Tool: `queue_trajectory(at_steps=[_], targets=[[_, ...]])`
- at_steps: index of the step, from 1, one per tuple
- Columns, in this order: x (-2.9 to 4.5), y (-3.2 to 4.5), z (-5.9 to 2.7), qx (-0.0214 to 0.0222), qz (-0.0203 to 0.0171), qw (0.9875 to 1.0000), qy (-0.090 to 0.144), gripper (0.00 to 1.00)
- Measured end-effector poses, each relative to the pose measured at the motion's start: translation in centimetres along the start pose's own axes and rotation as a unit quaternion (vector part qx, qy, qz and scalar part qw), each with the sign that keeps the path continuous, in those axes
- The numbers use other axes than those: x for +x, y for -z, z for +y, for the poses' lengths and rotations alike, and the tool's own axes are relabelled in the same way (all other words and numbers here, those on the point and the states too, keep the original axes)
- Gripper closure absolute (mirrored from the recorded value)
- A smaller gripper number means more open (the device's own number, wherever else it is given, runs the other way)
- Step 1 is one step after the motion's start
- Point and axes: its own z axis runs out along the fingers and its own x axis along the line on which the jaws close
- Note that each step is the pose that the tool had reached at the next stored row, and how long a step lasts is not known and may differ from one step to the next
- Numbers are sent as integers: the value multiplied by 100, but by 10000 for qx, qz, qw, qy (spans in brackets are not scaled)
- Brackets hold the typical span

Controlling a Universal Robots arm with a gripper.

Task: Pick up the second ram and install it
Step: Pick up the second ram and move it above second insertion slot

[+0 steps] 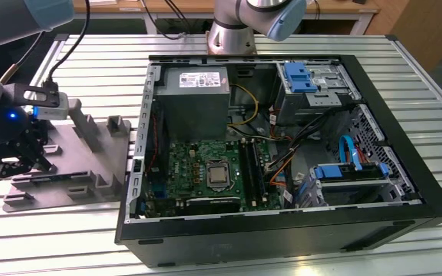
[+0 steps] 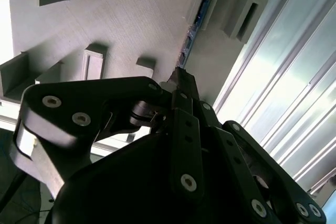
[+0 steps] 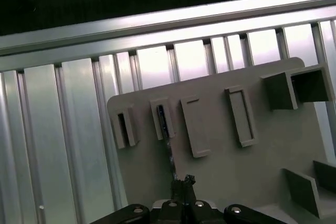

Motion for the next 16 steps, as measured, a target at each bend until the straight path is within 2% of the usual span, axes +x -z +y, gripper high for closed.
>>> queue_trajectory(at_steps=[2, 10, 16], targets=[[0, 0, 0, -5, 4, 9998, 213, 89], [0, 0, 0, -12, 10, 9988, 485, 89], [0, 0, 0, -18, 14, 9975, 702, 89]])
